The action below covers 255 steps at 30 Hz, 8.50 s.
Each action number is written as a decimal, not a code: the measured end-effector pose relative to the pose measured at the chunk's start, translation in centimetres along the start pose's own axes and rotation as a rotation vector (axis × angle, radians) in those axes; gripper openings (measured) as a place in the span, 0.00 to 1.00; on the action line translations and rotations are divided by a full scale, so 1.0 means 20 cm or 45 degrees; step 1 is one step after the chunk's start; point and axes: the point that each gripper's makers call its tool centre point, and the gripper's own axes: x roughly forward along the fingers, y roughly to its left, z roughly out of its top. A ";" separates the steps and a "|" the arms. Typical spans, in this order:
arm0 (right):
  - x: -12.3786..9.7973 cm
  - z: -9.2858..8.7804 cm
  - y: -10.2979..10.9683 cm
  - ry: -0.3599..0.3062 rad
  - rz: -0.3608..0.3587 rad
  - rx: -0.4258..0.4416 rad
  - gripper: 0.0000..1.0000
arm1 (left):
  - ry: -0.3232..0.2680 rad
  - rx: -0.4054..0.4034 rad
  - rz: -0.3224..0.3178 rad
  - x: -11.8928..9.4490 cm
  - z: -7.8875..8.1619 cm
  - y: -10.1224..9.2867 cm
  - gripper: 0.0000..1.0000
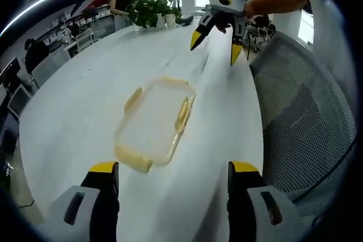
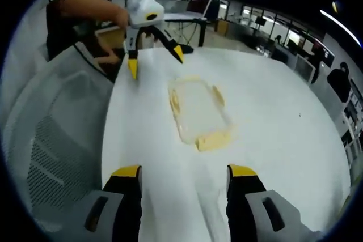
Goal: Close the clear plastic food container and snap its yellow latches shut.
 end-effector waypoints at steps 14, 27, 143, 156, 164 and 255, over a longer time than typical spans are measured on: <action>0.06 0.02 -0.08 0.049 0.026 -0.060 0.59 | 0.037 0.047 -0.019 0.03 -0.02 0.08 0.78; 0.12 0.06 -0.13 0.093 0.074 -0.097 0.59 | 0.086 0.112 -0.048 0.05 -0.04 0.14 0.78; 0.43 0.01 -0.23 0.442 0.299 -0.237 0.38 | 0.357 0.310 -0.193 0.22 -0.07 0.28 0.39; 0.45 0.03 -0.25 0.452 0.290 -0.226 0.37 | 0.349 0.297 -0.178 0.22 -0.06 0.28 0.38; 0.44 0.03 -0.27 0.436 0.307 -0.229 0.37 | 0.384 0.280 -0.188 0.21 -0.06 0.27 0.37; -0.38 -0.22 -0.43 0.388 0.248 -0.218 0.37 | 0.313 0.356 -0.192 0.29 0.78 0.04 0.38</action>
